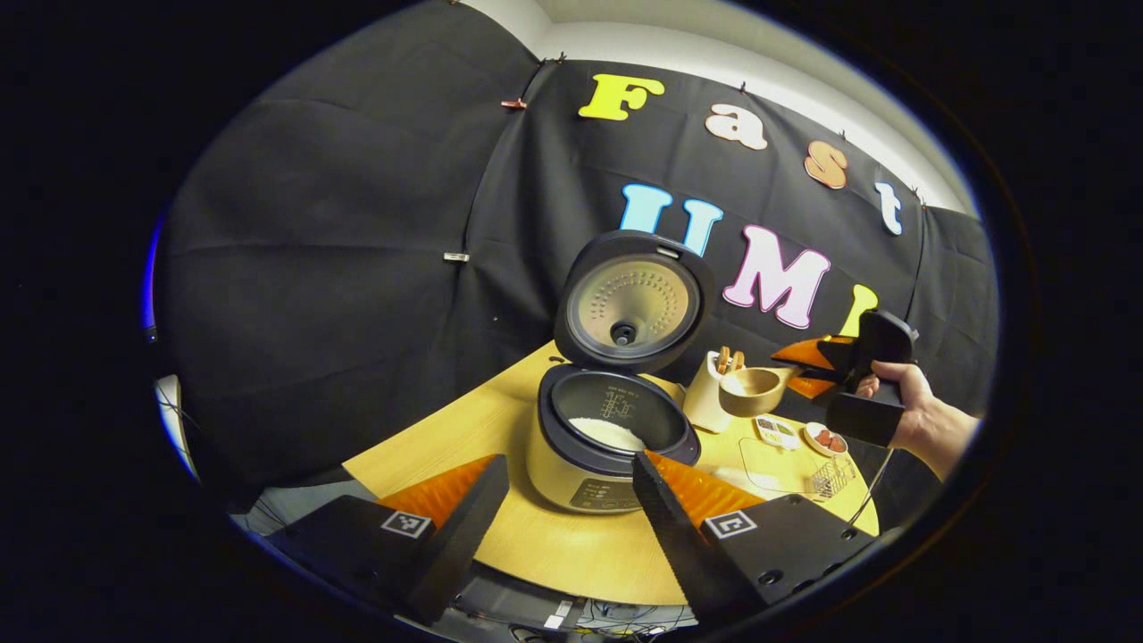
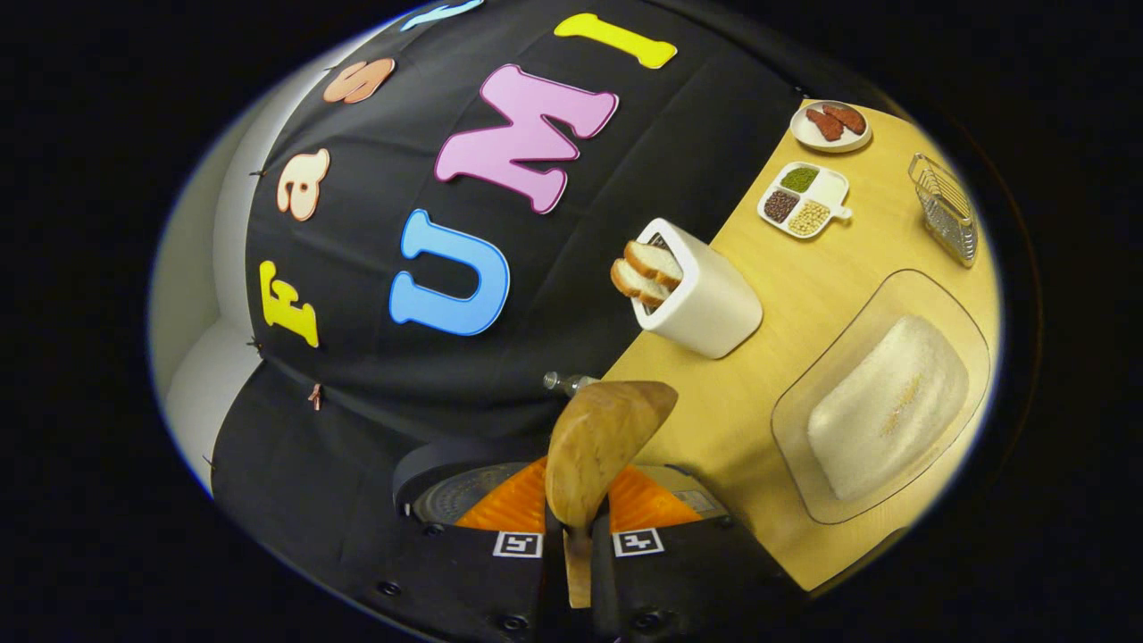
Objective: Close the left gripper, press the button to open the rice cooker; take a wooden spoon from the chopstick holder with the right hand, scoop a spoonful of rice and pour it into the rice cooker, then put the wooden spoon back into the chopstick holder.
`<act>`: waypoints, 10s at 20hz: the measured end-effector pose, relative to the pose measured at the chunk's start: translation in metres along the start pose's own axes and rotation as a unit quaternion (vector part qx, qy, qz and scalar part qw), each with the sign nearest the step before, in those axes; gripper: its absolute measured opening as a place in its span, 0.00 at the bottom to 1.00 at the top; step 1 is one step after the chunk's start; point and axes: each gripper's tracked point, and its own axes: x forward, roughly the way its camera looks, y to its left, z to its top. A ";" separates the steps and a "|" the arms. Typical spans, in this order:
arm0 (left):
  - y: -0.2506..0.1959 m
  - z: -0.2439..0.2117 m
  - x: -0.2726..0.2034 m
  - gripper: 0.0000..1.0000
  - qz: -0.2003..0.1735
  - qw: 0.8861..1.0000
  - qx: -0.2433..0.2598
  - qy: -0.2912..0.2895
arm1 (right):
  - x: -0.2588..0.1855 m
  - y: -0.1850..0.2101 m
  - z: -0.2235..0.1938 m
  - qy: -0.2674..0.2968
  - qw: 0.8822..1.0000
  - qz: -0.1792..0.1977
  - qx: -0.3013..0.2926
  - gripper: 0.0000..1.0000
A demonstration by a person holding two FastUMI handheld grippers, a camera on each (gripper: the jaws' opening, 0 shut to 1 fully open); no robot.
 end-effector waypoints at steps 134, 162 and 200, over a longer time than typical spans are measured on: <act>-0.137 0.160 0.178 1.00 0.047 0.988 0.137 -0.044 | -0.221 -0.244 0.165 -0.136 0.894 -0.261 -0.337 0.99; -0.094 -0.021 0.168 1.00 0.061 0.985 0.141 0.078 | -0.201 -0.248 0.135 -0.049 0.888 -0.238 -0.390 0.99; -0.259 0.098 0.039 0.95 -0.134 0.976 0.152 -0.086 | -0.304 -0.103 0.185 -0.214 0.845 -0.185 -0.453 0.98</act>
